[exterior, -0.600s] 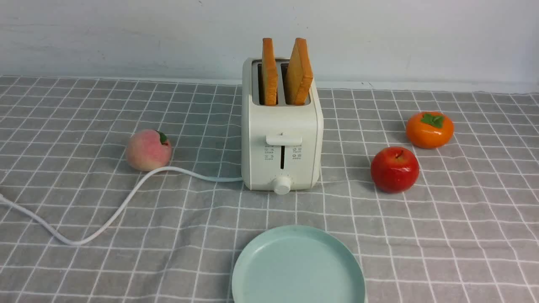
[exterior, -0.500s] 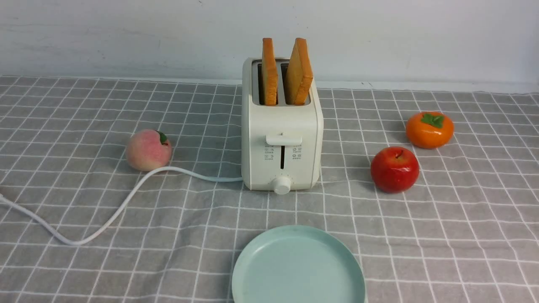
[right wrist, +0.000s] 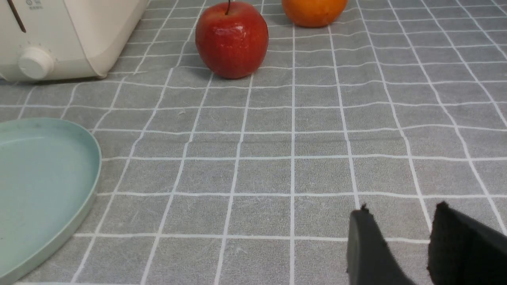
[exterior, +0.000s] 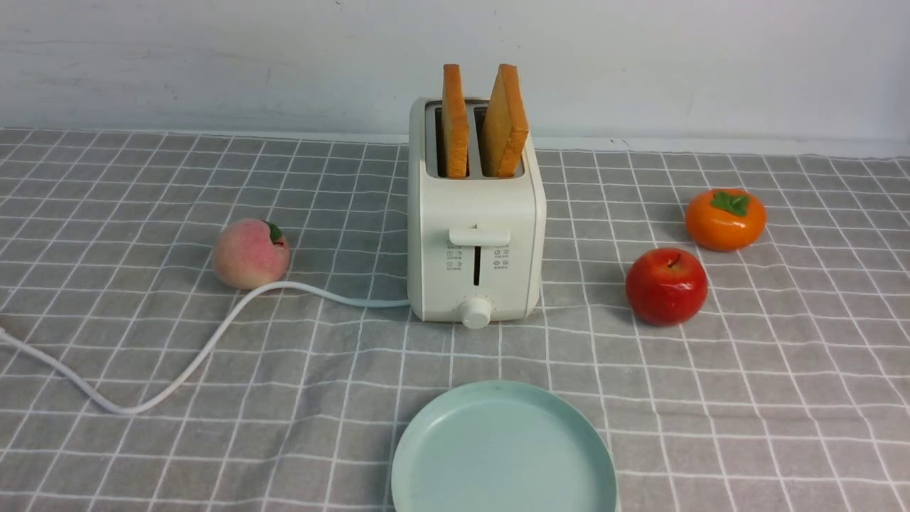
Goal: Take toasted bread from bread machine on grey coffee table place on plate.
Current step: 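Reach for a toast slice standing in the toaster with the left gripper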
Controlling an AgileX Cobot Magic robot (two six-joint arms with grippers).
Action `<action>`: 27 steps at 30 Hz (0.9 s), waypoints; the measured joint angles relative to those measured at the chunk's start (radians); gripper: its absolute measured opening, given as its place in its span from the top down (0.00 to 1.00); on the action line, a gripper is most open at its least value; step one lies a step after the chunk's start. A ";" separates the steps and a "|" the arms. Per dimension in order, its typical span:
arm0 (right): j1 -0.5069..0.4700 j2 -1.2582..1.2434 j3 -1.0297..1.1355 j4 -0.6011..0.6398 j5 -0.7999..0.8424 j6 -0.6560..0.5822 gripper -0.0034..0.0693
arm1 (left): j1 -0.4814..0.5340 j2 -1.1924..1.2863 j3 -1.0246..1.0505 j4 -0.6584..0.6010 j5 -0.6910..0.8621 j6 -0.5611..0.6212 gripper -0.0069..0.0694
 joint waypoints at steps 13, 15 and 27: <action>0.000 0.000 0.006 0.120 -0.037 0.005 0.62 | 0.000 0.000 0.000 -0.195 -0.269 -0.077 0.60; 0.000 0.000 0.008 0.245 -0.081 0.023 0.62 | 0.000 0.000 0.000 -0.261 -0.319 -0.113 0.60; 0.000 0.000 0.008 0.680 -0.268 0.027 0.62 | 0.000 0.000 0.000 -0.515 -0.365 -0.156 0.60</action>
